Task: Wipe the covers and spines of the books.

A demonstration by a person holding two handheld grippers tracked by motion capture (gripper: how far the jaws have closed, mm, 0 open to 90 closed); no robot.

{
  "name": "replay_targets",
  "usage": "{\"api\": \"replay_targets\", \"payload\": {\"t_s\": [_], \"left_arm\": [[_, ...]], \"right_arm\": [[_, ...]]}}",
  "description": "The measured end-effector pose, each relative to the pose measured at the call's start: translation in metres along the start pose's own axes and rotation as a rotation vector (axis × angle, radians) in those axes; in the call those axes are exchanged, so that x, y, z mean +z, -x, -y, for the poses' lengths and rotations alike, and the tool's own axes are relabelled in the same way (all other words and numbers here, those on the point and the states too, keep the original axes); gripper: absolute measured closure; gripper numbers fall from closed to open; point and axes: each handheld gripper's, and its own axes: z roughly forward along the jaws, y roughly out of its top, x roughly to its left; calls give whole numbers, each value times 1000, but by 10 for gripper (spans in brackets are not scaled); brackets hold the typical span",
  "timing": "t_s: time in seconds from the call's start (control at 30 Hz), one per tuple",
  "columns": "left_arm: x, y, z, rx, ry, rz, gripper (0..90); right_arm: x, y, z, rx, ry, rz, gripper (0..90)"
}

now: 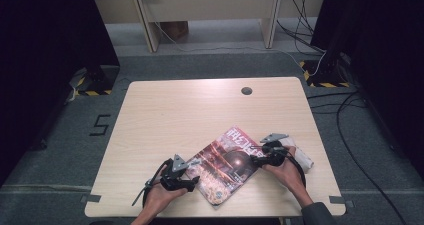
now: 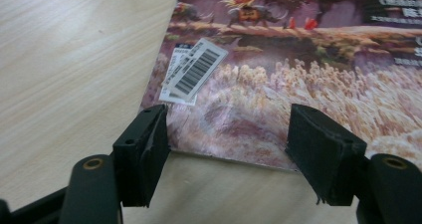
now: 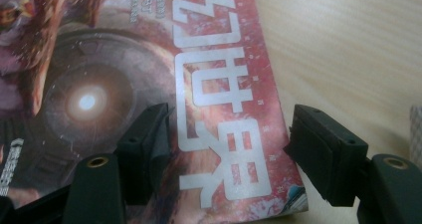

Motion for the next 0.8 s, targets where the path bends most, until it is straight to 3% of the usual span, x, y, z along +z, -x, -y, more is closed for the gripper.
{"api": "replay_targets", "payload": {"t_s": [0.13,0.33,0.47,0.6,0.7,0.8], "left_arm": [[2,-15,-3,-32,-7,-18,312],[7,-28,-11,-16,-5,-103,316],[9,-32,-15,-11,-9,-137,318],[9,-34,-16,-41,-7,-138,325],[5,-29,-14,-72,12,-110,306],[-2,-16,-9,-57,22,-82,279]], "right_arm": [[-9,-8,10,-1,-14,-12,321],[-22,-22,28,-19,-16,-60,322],[-29,-32,37,-44,-21,-87,324],[-32,-36,40,-50,-18,-91,355],[-33,-29,37,-34,3,-91,396],[-31,-21,28,-8,37,-81,397]]}}
